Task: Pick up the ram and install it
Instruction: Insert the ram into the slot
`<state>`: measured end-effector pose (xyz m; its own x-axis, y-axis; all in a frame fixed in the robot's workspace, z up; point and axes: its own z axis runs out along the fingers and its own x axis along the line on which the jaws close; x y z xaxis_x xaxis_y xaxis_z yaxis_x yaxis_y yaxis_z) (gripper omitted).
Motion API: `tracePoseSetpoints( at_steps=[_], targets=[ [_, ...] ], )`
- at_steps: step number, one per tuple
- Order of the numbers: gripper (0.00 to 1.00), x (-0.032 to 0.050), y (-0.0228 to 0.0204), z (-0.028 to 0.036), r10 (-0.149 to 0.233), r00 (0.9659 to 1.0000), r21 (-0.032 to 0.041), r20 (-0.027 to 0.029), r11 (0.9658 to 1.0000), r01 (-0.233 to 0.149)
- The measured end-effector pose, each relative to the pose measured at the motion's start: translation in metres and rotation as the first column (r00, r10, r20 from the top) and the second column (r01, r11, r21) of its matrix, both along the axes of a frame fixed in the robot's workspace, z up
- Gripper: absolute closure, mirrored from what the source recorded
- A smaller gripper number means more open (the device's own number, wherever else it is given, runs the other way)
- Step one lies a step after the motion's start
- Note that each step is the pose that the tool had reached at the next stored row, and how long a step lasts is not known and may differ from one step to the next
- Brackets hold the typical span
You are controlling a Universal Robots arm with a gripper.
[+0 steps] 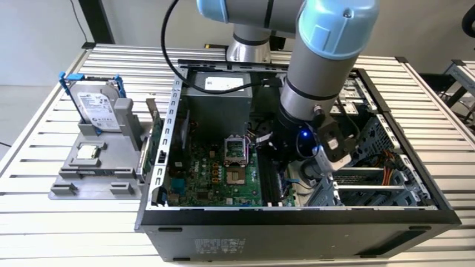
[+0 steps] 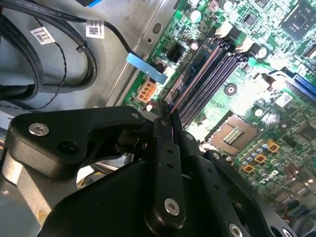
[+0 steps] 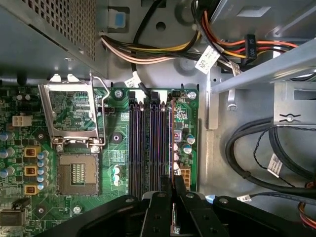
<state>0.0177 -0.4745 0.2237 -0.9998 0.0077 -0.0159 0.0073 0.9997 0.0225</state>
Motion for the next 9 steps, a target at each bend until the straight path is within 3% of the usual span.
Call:
tracePoseSetpoints(
  at_steps=[9],
  targets=[
    [1.00, -0.0032, -0.0010, -0.0050, 0.000, 1.0000, -0.0040, 0.0000, 1.0000, 0.000]
  ],
)
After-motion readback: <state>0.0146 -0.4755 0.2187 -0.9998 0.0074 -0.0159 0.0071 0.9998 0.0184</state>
